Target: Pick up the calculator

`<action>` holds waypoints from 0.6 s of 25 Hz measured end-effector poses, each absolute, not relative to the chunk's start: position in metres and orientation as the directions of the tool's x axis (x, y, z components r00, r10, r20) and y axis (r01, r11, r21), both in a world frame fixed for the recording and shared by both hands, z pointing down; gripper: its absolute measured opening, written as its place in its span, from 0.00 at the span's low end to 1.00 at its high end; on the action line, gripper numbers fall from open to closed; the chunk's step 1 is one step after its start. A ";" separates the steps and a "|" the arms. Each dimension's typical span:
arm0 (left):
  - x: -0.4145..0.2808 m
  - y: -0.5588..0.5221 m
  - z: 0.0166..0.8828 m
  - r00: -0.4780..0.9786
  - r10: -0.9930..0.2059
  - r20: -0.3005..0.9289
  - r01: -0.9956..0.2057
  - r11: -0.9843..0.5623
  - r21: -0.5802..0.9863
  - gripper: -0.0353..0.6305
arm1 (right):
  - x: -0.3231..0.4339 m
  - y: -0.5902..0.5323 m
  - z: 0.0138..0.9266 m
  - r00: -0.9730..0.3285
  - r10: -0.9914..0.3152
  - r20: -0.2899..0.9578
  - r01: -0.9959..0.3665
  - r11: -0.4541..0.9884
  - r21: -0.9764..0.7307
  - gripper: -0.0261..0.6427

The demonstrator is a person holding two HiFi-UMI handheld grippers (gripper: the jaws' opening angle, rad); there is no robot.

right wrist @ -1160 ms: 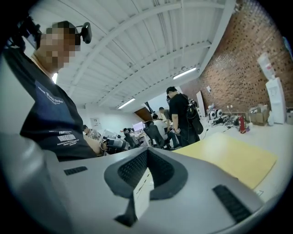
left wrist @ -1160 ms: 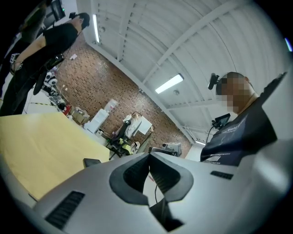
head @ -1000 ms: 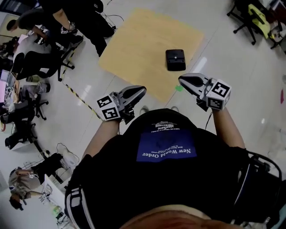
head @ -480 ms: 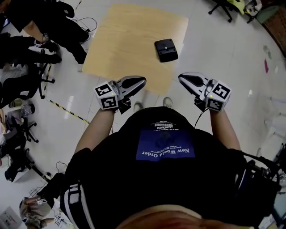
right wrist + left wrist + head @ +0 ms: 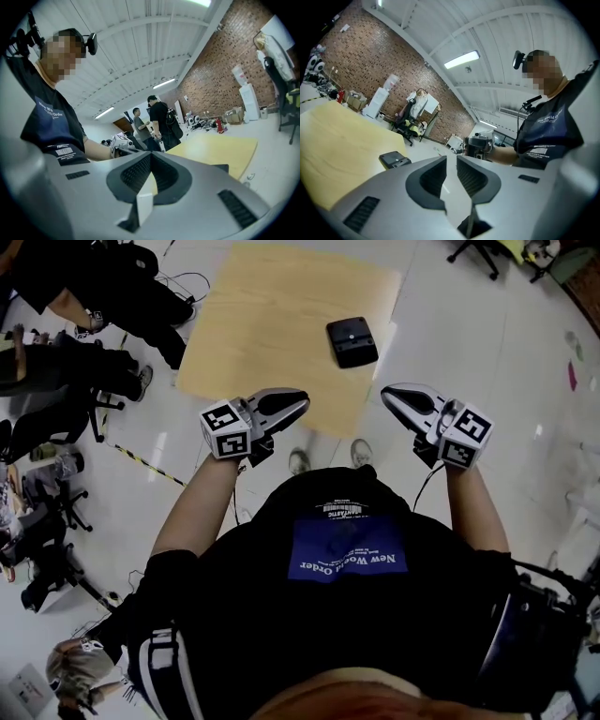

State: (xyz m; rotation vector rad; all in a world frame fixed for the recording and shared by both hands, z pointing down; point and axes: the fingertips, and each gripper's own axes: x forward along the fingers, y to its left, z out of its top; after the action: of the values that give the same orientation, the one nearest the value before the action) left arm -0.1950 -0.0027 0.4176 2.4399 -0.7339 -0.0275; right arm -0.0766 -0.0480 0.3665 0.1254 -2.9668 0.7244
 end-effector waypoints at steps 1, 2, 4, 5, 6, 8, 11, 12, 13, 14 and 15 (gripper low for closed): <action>-0.192 -0.010 0.423 0.849 -0.502 0.165 -0.505 -0.680 0.531 0.16 | -0.073 -0.053 0.369 -0.993 -0.060 0.099 -0.099 0.883 -0.458 0.02; -0.189 -0.018 0.429 0.852 -0.489 0.189 -0.509 -0.683 0.524 0.19 | -0.069 -0.059 0.372 -0.993 -0.061 0.098 -0.099 0.882 -0.461 0.02; -0.181 -0.034 0.445 0.858 -0.457 0.234 -0.506 -0.682 0.528 0.28 | -0.061 -0.070 0.378 -0.993 -0.067 0.097 -0.105 0.879 -0.464 0.02; -0.177 -0.041 0.453 0.861 -0.440 0.255 -0.505 -0.679 0.532 0.32 | -0.057 -0.074 0.381 -0.993 -0.072 0.096 -0.109 0.878 -0.467 0.02; -0.174 -0.046 0.462 0.863 -0.422 0.279 -0.505 -0.680 0.532 0.35 | -0.055 -0.077 0.383 -0.993 -0.078 0.093 -0.112 0.876 -0.469 0.02; -0.169 -0.052 0.477 0.863 -0.387 0.326 -0.505 -0.689 0.519 0.43 | -0.052 -0.079 0.389 -0.993 -0.084 0.086 -0.115 0.873 -0.474 0.02; -0.165 -0.062 0.497 0.853 -0.344 0.393 -0.509 -0.715 0.480 0.50 | -0.047 -0.084 0.400 -0.992 -0.101 0.079 -0.127 0.861 -0.492 0.02; -0.164 -0.067 0.503 0.844 -0.331 0.422 -0.513 -0.729 0.453 0.51 | -0.045 -0.085 0.404 -0.991 -0.105 0.080 -0.131 0.859 -0.496 0.02; -0.163 -0.071 0.509 0.830 -0.318 0.459 -0.517 -0.748 0.416 0.53 | -0.043 -0.086 0.409 -0.991 -0.108 0.082 -0.134 0.856 -0.499 0.02; -0.164 -0.076 0.516 0.809 -0.304 0.504 -0.519 -0.773 0.366 0.54 | -0.040 -0.087 0.413 -0.991 -0.110 0.083 -0.137 0.854 -0.503 0.02; -0.165 -0.081 0.524 0.779 -0.287 0.557 -0.512 -0.804 0.302 0.55 | -0.039 -0.088 0.416 -0.991 -0.109 0.081 -0.136 0.852 -0.505 0.02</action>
State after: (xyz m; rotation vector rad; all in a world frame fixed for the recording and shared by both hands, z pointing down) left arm -0.1649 -0.0814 0.5244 2.5284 -0.6020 0.6911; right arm -0.0390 -0.0877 0.4160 0.1970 -2.9754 0.8176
